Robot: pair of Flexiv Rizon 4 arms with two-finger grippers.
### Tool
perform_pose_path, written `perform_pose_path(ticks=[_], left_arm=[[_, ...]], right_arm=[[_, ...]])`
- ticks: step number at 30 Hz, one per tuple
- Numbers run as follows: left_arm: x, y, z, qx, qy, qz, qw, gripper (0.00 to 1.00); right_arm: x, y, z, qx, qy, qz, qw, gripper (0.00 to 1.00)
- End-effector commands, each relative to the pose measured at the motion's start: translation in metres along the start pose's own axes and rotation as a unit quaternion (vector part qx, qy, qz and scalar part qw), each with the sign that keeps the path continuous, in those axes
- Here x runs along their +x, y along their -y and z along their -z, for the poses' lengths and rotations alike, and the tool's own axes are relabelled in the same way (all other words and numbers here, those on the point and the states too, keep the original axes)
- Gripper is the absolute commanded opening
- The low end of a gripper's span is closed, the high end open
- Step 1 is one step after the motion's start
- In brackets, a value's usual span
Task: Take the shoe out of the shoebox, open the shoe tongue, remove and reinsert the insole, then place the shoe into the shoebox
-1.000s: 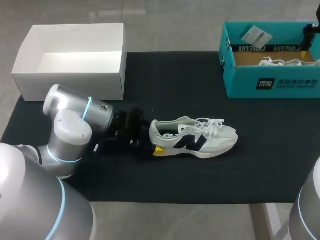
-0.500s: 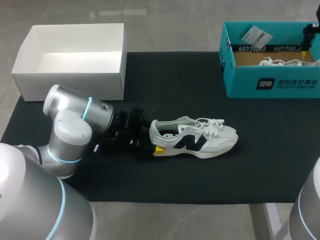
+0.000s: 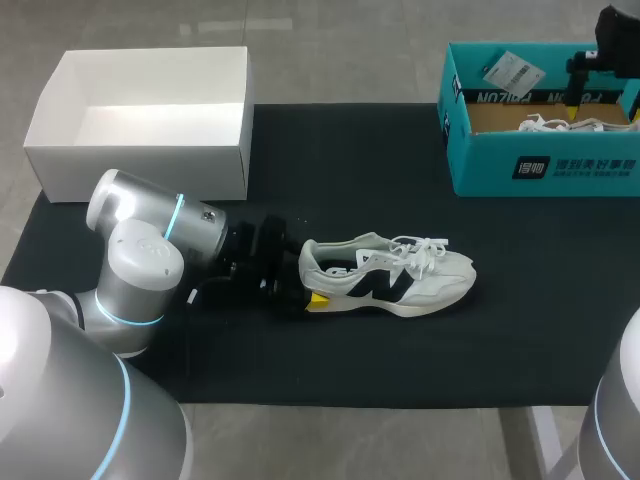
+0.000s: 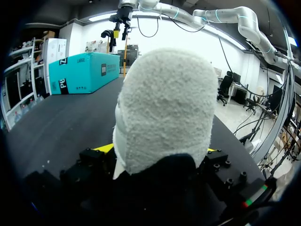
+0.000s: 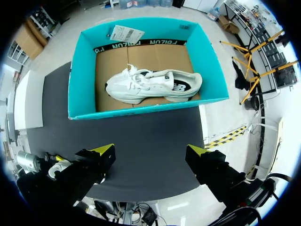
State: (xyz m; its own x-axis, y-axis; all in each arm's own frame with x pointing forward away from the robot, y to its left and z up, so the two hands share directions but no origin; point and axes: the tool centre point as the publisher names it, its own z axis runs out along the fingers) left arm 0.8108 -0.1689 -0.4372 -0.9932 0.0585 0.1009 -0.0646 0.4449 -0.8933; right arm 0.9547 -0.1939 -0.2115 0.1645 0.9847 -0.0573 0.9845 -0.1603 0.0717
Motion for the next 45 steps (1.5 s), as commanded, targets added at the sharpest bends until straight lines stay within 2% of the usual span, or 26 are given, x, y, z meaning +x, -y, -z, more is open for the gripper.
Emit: perform_pose_path(ticks=[1, 5, 14, 18, 22, 30, 40, 43, 45], left_arm=[[-0.001, -0.004, 0.001, -0.002, 0.0, 0.0, 1.0, 0.0], [-0.001, -0.004, 0.001, -0.002, 0.0, 0.0, 1.0, 0.0], [-0.001, -0.004, 0.001, -0.002, 0.0, 0.0, 1.0, 0.0], [-0.001, -0.004, 0.001, -0.002, 0.0, 0.0, 1.0, 0.0], [-0.001, -0.004, 0.001, -0.002, 0.0, 0.0, 1.0, 0.0], [-0.001, -0.004, 0.001, -0.002, 0.0, 0.0, 1.0, 0.0], [-0.001, -0.004, 0.001, -0.002, 0.0, 0.0, 1.0, 0.0], [-0.001, -0.004, 0.001, -0.002, 0.0, 0.0, 1.0, 0.0], [-0.001, -0.004, 0.001, -0.002, 0.0, 0.0, 1.0, 0.0]], right_arm=[[0.02, 0.034, 0.009, -0.028, 0.016, -0.019, 0.999, 1.0], [0.043, 0.054, 0.014, -0.04, 0.008, -0.01, 0.999, 1.0], [0.1, 0.09, -0.003, 0.022, -0.036, -0.03, 0.999, 1.0], [0.118, 0.103, -0.015, 0.048, -0.048, -0.091, 0.994, 1.0], [0.139, 0.115, -0.023, 0.061, -0.081, -0.1, 0.99, 1.0], [0.184, 0.129, -0.027, 0.077, -0.075, -0.048, 0.993, 1.0], [0.226, 0.147, -0.027, 0.089, -0.063, -0.013, 0.994, 1.0], [0.231, 0.148, -0.031, 0.077, -0.097, 0.026, 0.992, 1.0], [0.231, 0.148, -0.031, 0.077, -0.097, 0.026, 0.992, 1.0]])
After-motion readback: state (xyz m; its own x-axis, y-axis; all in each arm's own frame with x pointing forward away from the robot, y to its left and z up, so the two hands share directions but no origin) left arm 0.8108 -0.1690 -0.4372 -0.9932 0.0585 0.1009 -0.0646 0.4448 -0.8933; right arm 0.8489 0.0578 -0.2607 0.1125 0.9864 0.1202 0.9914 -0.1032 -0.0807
